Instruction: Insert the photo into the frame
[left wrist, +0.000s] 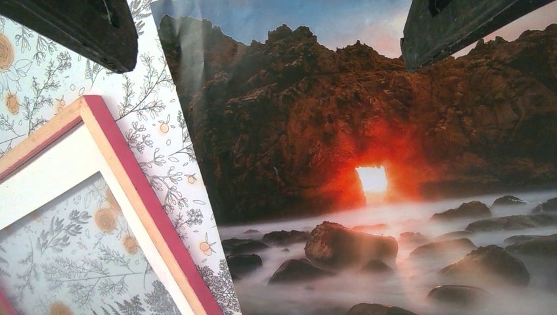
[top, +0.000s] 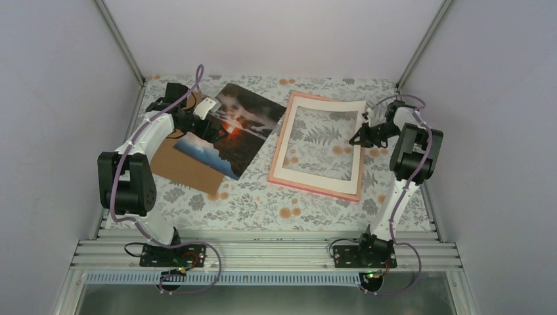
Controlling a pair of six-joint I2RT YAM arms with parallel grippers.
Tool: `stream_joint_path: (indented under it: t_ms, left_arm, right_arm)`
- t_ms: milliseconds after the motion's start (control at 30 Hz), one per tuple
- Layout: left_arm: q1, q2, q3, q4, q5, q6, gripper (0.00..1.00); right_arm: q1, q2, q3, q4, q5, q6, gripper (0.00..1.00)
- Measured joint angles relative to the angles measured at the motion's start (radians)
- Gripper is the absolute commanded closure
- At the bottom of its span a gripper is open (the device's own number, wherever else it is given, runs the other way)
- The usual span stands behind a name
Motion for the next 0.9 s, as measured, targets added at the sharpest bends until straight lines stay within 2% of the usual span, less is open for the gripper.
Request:
stream_joint_path:
  t_ms: [233,333,400,467,500,900]
  left_arm:
    - [0.000,0.000,0.000,0.000,0.000,0.000,0.00]
    - [0.000,0.000,0.000,0.000,0.000,0.000,0.00]
    - [0.000,0.000,0.000,0.000,0.000,0.000,0.00]
    - [0.000,0.000,0.000,0.002,0.000,-0.001,0.00]
    - [0.000,0.000,0.000,0.003,0.000,-0.002,0.00]
    - [-0.001,0.000,0.000,0.014,0.000,-0.012,0.00]
  right_arm:
    - [0.000,-0.010,-0.037,0.021,0.050,0.042,0.56]
    - [0.001,-0.026,-0.054,0.031,0.077,0.055,0.50]
    - [0.003,-0.046,-0.061,0.034,0.089,0.063,0.38]
    - [0.007,-0.064,-0.070,0.039,0.101,0.077,0.19]
    - [0.008,-0.073,-0.073,0.040,0.108,0.084,0.15]
    - [0.019,-0.139,-0.077,0.043,0.240,0.101,0.14]
